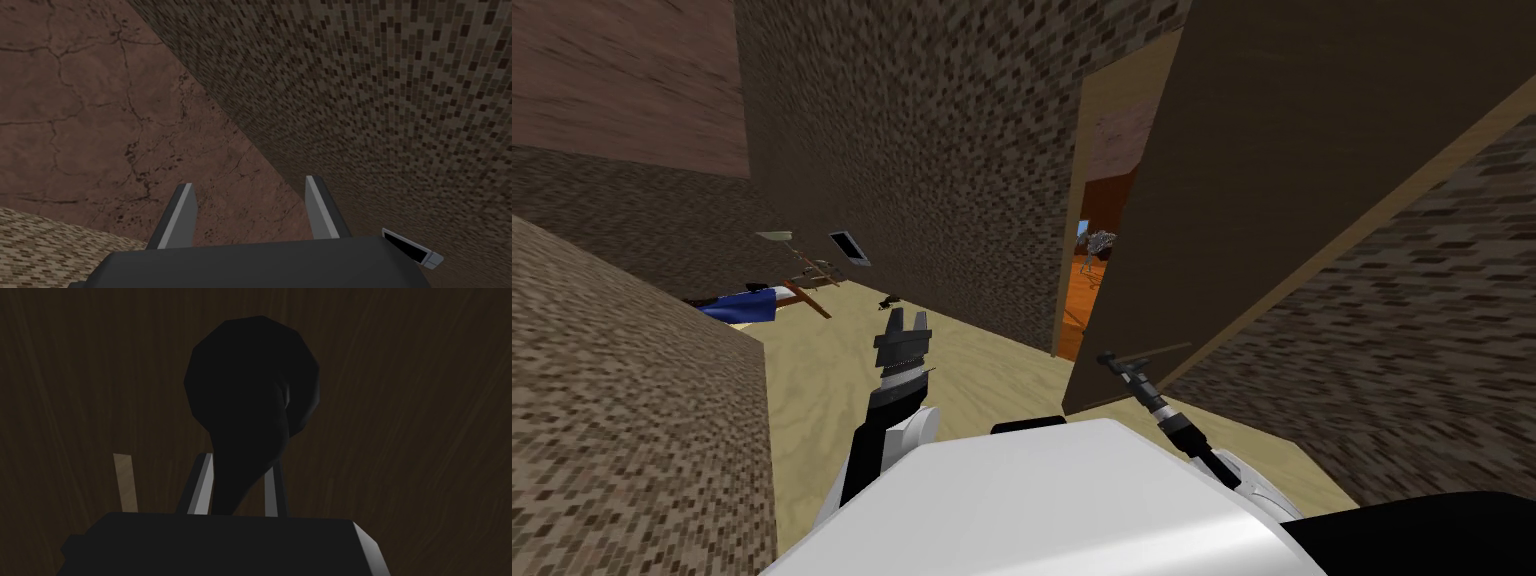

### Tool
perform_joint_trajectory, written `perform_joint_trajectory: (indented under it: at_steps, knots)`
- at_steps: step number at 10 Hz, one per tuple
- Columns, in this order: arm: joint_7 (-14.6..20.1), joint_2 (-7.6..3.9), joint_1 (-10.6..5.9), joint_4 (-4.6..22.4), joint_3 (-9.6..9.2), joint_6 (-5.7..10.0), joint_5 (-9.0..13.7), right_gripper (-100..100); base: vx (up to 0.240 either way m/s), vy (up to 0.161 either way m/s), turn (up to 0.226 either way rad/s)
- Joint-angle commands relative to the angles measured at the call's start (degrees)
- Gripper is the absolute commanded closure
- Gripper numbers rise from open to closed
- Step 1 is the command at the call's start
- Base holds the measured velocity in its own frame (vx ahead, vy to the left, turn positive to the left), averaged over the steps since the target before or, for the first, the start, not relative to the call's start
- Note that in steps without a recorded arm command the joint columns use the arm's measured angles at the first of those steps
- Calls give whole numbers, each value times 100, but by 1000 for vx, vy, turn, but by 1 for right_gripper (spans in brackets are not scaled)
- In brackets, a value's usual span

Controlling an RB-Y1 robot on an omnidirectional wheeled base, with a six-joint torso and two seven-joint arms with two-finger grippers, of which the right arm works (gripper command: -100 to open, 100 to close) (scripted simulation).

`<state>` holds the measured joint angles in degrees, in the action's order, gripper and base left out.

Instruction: Pull the door open

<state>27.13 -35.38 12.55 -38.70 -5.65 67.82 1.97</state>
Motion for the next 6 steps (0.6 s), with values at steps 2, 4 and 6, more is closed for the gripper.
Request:
perform_joint_trajectory:
  at_steps: [2,4,6]
  knots:
    - [0,-5,85,71,-21,173,-10,100,-85,-32,66]
    - [-7,-25,191,146,-31,388,-14,100,-71,-43,109]
    - [-15,-49,322,239,-43,652,-18,100,-68,-53,106]
